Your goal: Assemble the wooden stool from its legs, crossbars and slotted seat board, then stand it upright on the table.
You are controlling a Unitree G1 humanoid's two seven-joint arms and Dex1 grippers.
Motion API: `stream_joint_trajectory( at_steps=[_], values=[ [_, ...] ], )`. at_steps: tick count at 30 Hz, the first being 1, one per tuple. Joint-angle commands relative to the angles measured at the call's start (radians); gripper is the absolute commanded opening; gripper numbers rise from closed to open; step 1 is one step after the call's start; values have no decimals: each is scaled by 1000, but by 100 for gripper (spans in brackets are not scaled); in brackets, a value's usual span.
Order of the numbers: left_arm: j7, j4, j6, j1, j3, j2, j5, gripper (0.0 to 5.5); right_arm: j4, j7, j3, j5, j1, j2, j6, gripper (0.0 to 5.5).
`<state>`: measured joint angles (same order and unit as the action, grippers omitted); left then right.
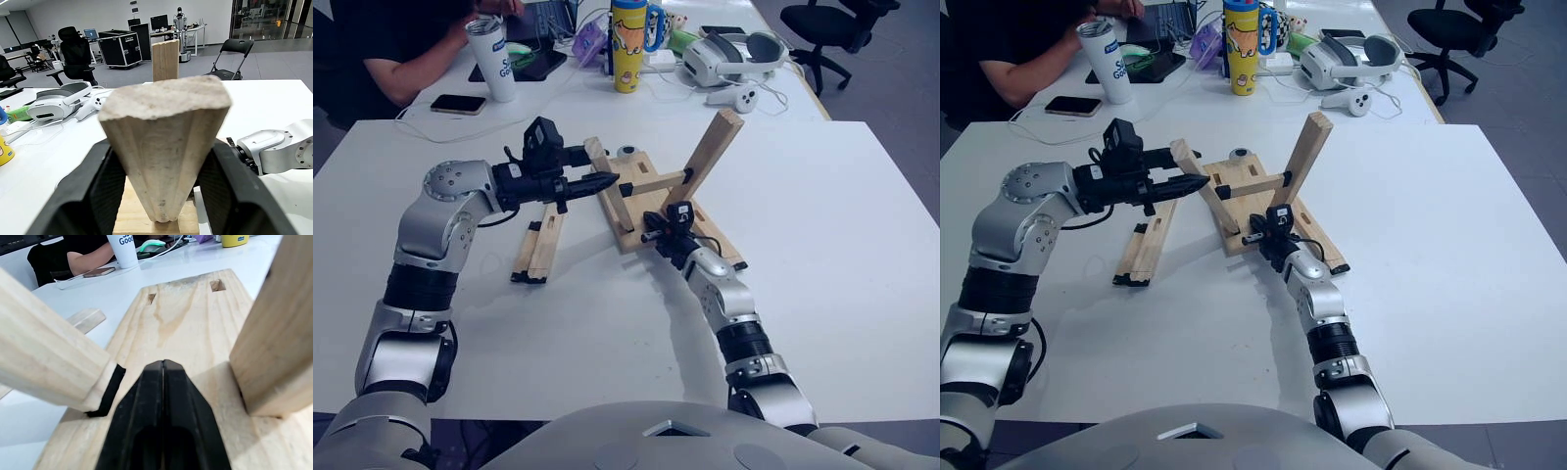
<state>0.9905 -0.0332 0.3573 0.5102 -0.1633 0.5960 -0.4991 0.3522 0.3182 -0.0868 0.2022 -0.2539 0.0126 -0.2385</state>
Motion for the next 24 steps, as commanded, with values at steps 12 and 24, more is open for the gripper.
stream_joint_trajectory(
  at_steps=[12,24],
  values=[
    [-22,-267,121,-12,-235,-63,177,206,95,23,-65,-64,53,-9,-83,0],
    [43,-400,35,45,-306,-94,218,206,115,46,-98,-81,47,-7,-76,0]
  ],
)
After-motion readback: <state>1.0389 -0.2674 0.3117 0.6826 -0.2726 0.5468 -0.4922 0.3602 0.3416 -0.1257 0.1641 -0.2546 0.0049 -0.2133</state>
